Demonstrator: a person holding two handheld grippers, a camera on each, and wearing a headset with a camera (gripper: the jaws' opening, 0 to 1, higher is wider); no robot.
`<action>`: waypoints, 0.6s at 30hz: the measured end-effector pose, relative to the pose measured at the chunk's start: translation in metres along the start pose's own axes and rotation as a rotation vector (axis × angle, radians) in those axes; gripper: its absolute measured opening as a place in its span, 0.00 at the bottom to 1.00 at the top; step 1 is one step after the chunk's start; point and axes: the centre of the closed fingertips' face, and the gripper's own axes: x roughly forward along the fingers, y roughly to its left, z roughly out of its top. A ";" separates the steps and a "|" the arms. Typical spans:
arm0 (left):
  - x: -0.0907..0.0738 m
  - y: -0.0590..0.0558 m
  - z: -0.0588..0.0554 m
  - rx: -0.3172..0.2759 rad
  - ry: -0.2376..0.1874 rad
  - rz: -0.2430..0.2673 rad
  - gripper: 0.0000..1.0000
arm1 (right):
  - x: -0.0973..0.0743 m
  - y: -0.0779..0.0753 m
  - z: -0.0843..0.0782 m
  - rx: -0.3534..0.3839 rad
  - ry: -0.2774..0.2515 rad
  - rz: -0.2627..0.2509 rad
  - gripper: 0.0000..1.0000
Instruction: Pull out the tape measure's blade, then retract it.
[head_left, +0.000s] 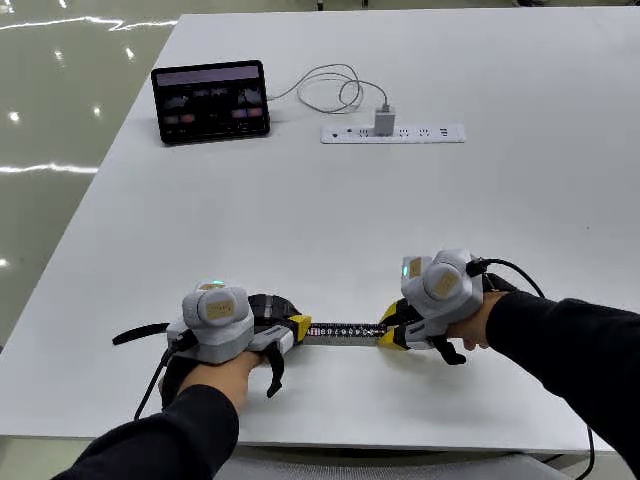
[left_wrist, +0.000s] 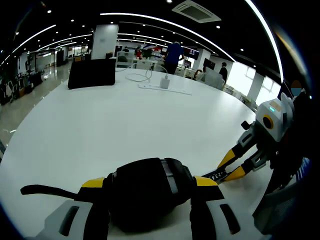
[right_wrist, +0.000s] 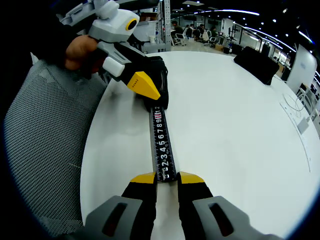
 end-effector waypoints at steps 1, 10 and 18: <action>0.000 0.000 0.000 0.000 0.000 0.000 0.61 | 0.000 0.000 0.000 0.001 -0.001 0.000 0.11; 0.000 0.000 0.000 0.001 0.000 0.000 0.61 | 0.001 0.000 0.002 0.001 -0.004 0.003 0.11; 0.000 0.000 0.000 -0.001 -0.001 -0.001 0.61 | 0.003 -0.001 0.004 -0.002 -0.006 0.006 0.11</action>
